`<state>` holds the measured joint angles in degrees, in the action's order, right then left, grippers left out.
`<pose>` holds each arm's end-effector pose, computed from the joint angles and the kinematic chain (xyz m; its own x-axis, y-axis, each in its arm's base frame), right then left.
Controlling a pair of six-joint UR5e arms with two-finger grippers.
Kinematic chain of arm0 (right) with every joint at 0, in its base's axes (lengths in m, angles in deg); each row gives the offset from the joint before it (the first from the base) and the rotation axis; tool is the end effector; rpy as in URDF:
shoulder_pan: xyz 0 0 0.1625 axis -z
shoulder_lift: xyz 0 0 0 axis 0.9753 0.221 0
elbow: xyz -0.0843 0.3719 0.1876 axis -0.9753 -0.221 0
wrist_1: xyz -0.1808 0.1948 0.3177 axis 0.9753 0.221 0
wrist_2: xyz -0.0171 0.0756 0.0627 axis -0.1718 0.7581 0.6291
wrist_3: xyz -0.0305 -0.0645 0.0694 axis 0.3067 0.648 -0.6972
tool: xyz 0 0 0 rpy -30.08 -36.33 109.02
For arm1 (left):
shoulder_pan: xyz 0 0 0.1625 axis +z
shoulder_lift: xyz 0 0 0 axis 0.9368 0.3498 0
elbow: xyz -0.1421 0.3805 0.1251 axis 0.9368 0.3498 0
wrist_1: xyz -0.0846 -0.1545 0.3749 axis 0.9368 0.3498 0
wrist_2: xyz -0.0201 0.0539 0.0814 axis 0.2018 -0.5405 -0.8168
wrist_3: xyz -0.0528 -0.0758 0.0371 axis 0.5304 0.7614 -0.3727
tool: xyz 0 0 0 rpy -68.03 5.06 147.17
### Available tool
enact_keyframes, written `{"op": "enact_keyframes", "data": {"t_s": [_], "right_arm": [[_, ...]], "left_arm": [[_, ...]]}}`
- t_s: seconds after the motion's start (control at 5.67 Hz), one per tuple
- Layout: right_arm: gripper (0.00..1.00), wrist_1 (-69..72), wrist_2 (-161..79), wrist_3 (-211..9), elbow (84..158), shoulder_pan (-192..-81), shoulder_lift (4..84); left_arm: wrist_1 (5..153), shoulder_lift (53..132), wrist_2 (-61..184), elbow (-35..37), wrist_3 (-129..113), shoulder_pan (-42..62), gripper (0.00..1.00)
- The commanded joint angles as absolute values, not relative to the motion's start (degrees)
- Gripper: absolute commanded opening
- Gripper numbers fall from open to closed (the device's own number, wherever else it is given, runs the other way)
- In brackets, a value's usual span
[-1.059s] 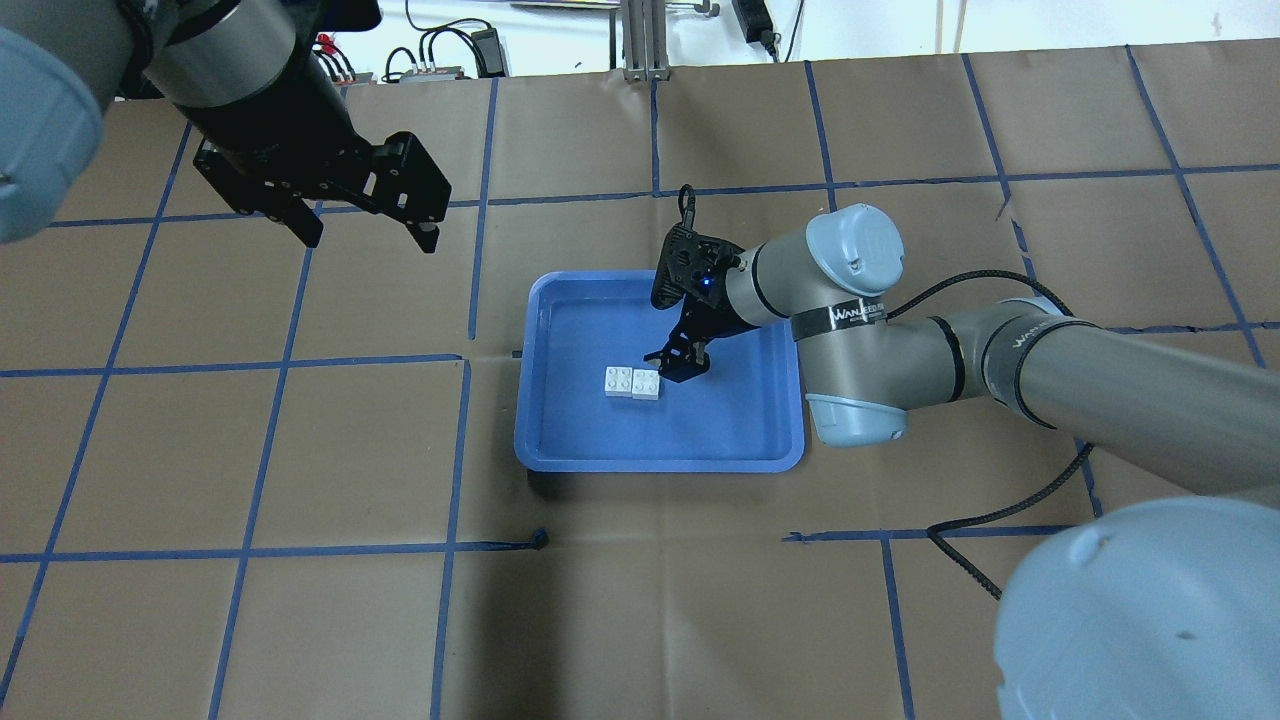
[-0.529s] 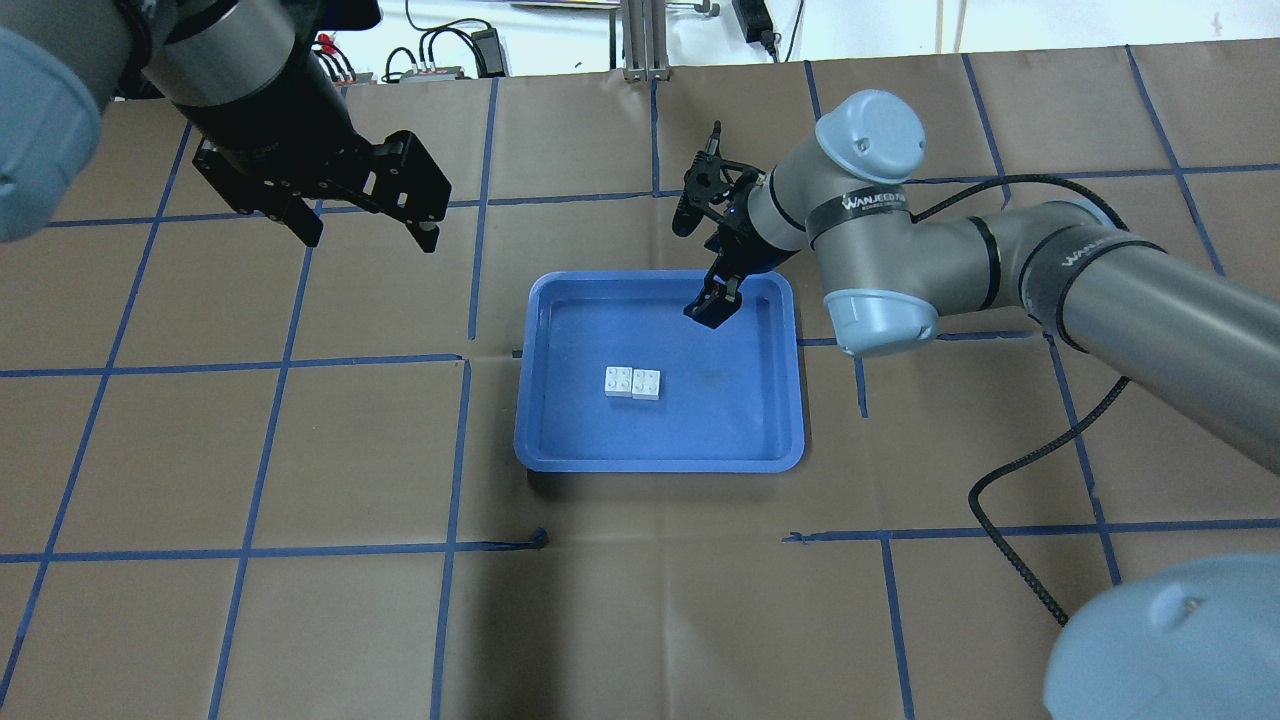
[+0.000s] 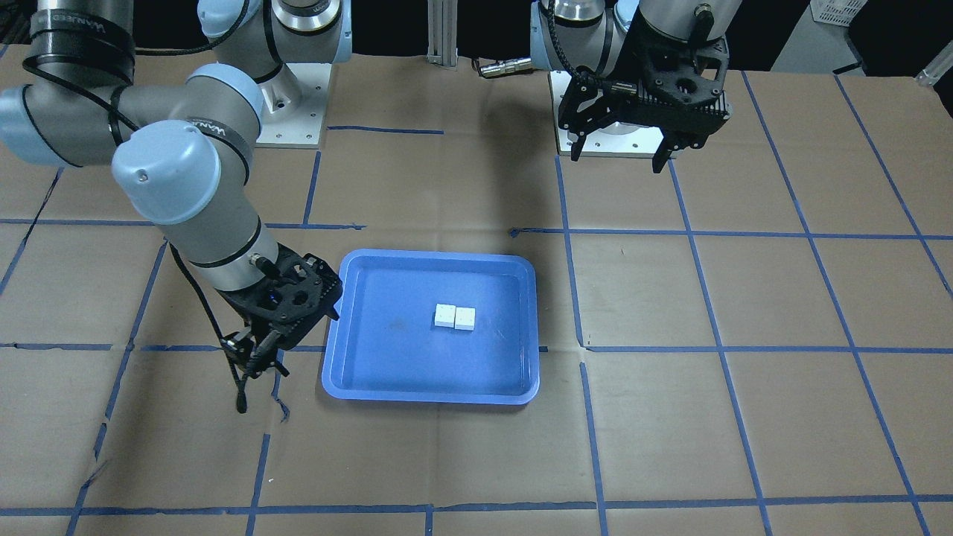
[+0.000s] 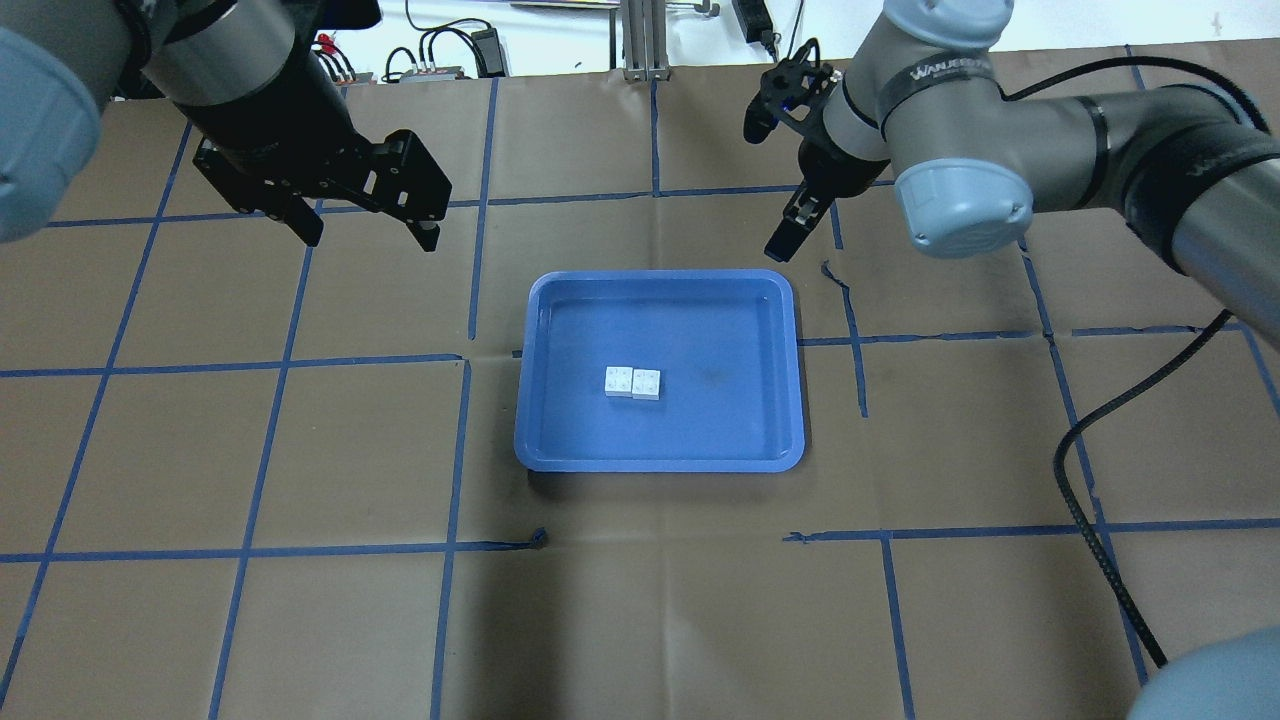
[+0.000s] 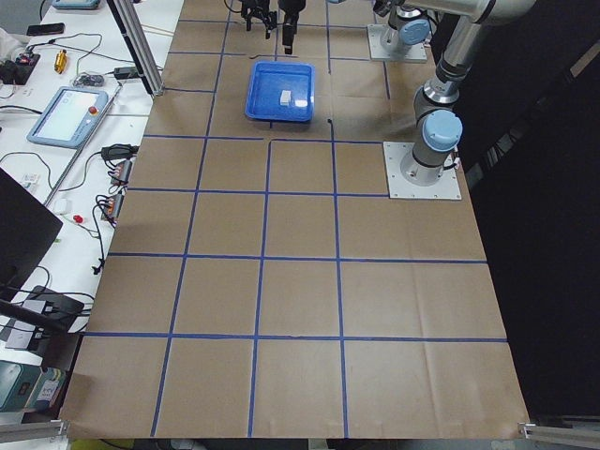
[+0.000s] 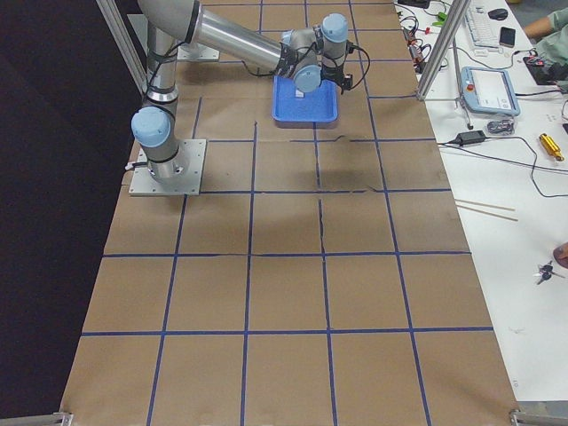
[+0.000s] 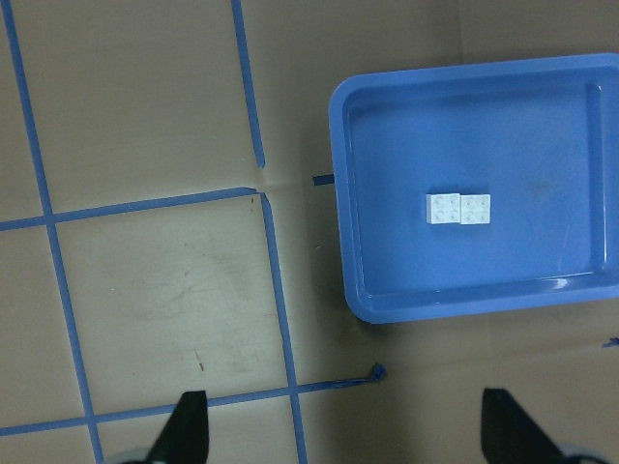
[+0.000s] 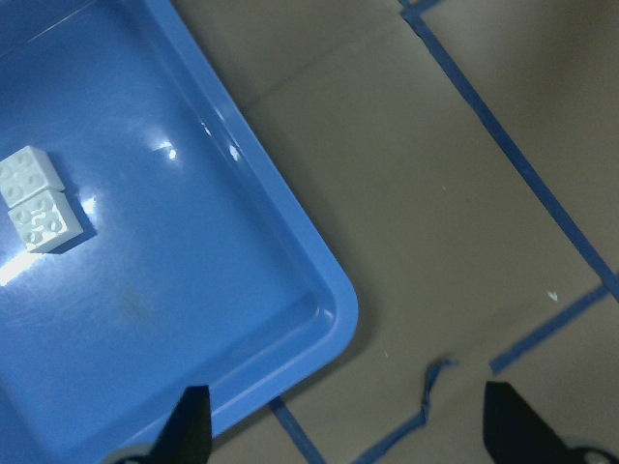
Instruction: Assemble white blocks and place on blue tray
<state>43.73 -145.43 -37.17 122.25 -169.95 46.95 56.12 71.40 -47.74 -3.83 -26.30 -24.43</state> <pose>0.1760 -0.5928 0.3426 -0.6362 -0.7715 -0.0027 -0.7567 0.6247 -0.1929 -0.1697 -0.4712 0.5272 -0.9910 0.1293 0.0335 0.1283 0.9913 -0.0289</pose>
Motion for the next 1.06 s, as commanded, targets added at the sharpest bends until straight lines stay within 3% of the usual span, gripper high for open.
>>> {"op": "enact_keyframes", "data": {"t_s": [0.0,0.53,0.88], "right_arm": [[1.00,34.3,-152.0,-52.8,117.9,-168.7,51.0],[1.00,12.2,-155.2,-78.8,109.4,-167.1,53.7],[1.00,0.8,-154.6,-84.4,104.6,-167.4,55.4]], "left_arm": [[56.2,71.4,-47.6,-3.9,-26.3,-24.4,1.00],[56.2,71.4,-47.6,-3.9,-26.3,-24.4,1.00],[56.2,71.5,-47.6,-3.9,-26.3,-24.3,1.00]]}}
